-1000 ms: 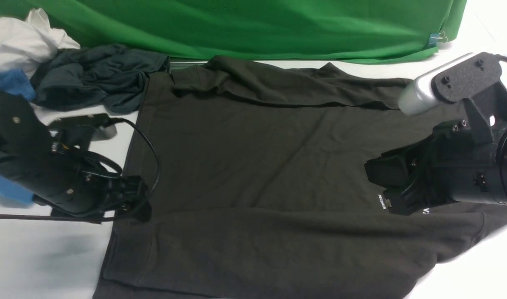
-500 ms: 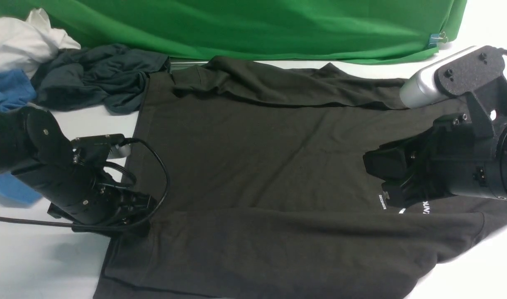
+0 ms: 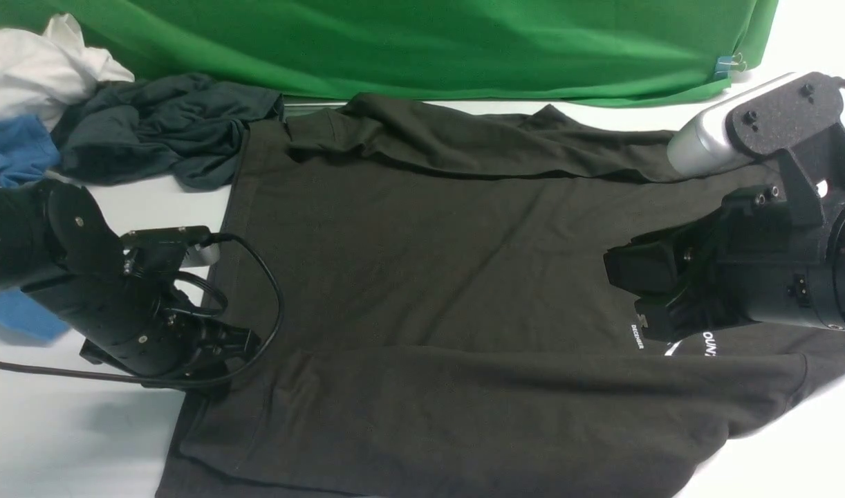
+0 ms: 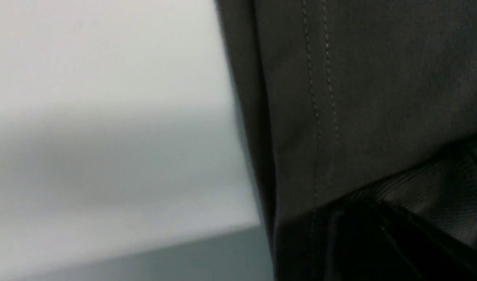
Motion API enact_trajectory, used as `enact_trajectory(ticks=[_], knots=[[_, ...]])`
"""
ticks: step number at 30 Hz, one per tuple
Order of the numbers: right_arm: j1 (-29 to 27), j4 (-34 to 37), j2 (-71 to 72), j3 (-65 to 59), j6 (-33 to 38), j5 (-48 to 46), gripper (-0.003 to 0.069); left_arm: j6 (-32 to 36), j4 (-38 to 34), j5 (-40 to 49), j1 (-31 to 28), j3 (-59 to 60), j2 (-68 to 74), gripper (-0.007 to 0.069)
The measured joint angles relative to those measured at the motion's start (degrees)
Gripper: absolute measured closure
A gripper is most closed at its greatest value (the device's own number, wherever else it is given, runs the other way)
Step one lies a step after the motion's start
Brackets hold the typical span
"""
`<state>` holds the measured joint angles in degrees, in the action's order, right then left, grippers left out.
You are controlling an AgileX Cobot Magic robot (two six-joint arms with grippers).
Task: Fold a long-sleeved shirt on a white desktop.
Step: 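Grasp the left edge of the dark T-shirt lying flat on the table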
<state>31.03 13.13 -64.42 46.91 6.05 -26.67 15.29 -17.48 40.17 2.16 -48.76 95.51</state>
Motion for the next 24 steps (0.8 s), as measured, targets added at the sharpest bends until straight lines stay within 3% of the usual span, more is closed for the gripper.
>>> enact_trajectory(ticks=[7, 11, 20, 24], knots=[[0.0, 0.0, 0.0, 0.0, 0.0, 0.0, 0.0419, -0.4, -0.1, 3.8, 0.0, -3.1, 0.0, 0.0593], [0.0, 0.0, 0.0, 0.0, 0.0, 0.0, 0.0419, -2.0, 0.4, 6.4, 0.0, -3.9, 0.0, 0.0524], [0.0, 0.0, 0.0, 0.0, 0.0, 0.0, 0.0419, -4.7, 2.5, 4.9, 0.0, -3.9, 0.0, 0.0114], [0.0, 0.2, 0.0, 0.0, 0.0, 0.0, 0.0419, -1.5, 0.4, 1.9, 0.0, -3.9, 0.1, 0.0027]])
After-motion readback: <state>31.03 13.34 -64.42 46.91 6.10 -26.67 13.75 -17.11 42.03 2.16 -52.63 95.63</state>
